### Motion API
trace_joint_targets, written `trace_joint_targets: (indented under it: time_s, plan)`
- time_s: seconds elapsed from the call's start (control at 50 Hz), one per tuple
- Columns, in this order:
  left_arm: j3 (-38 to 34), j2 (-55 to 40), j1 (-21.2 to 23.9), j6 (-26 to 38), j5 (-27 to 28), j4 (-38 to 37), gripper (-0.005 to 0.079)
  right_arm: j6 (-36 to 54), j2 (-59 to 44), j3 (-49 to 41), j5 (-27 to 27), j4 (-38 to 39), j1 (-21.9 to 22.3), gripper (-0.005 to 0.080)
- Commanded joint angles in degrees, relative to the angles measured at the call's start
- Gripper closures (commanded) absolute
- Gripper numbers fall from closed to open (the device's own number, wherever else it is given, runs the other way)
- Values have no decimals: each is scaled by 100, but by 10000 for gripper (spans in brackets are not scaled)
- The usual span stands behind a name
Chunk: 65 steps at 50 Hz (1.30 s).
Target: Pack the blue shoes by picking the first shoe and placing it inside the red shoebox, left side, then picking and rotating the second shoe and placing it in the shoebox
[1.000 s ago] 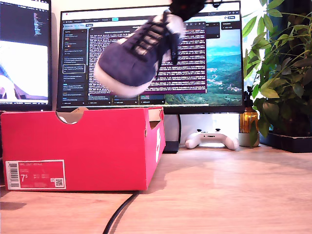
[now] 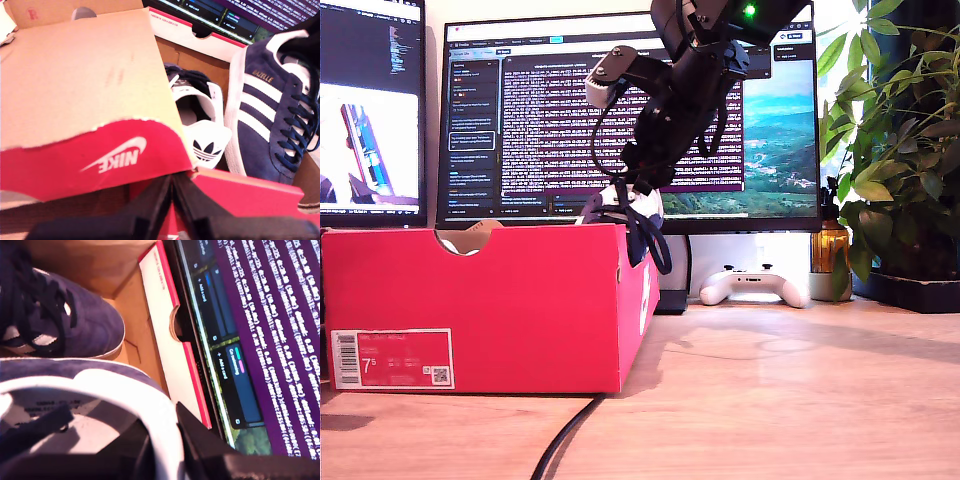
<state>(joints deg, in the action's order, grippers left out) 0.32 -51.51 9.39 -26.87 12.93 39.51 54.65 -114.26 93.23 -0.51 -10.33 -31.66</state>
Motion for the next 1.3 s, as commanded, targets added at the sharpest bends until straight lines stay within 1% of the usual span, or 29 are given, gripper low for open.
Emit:
trace_joint_targets:
  time_s: [0.0,0.04,0.08,0.12,0.38,0.56,0.68,0.72,0.76,0.8,0.86,0.9,1.0,1.06,1.12,1.22,1.28]
  plan:
    - [-125,9,17,-15,-13,127,764,-87,-155,-13,-96,-17,-234,588]
    - [-125,9,17,-17,-13,127,764,-90,-155,-13,-90,20,-256,526]
    - [-125,9,17,-15,-13,122,764,-114,-155,-13,-90,59,-286,482]
    - [-125,9,17,-15,-15,118,764,-138,-155,-13,-90,103,-302,463]
    - [-125,9,15,-13,-13,79,764,-146,-155,-11,9,136,-385,463]
    - [-125,11,11,94,-11,79,764,-221,-129,-9,498,131,-424,463]
    - [-125,17,13,142,61,81,764,-251,-42,-9,1016,120,-498,467]
    - [-125,20,13,144,59,81,764,-306,11,-7,1193,120,-533,476]
    - [-125,22,11,144,59,83,764,-385,66,9,1318,105,-568,518]
    - [-125,24,11,223,57,81,764,-437,136,28,1416,57,-592,601]
    - [-125,24,11,350,63,70,764,-577,251,46,1484,20,-621,774]
    - [-125,24,11,383,114,44,764,-638,326,48,1484,9,-634,752]
    - [-125,61,11,448,214,-98,764,-970,529,55,1556,-17,-658,755]
    - [-125,162,11,487,205,-286,764,-1353,638,57,1565,-48,-660,755]
    - [-125,308,11,605,175,-525,764,-1703,721,72,1569,-155,-671,754]
    - [-125,662,11,837,116,-979,764,-1910,811,138,1620,-411,-702,754]
    - [-125,925,11,907,66,-1322,764,-2264,870,140,1617,-581,-702,754]
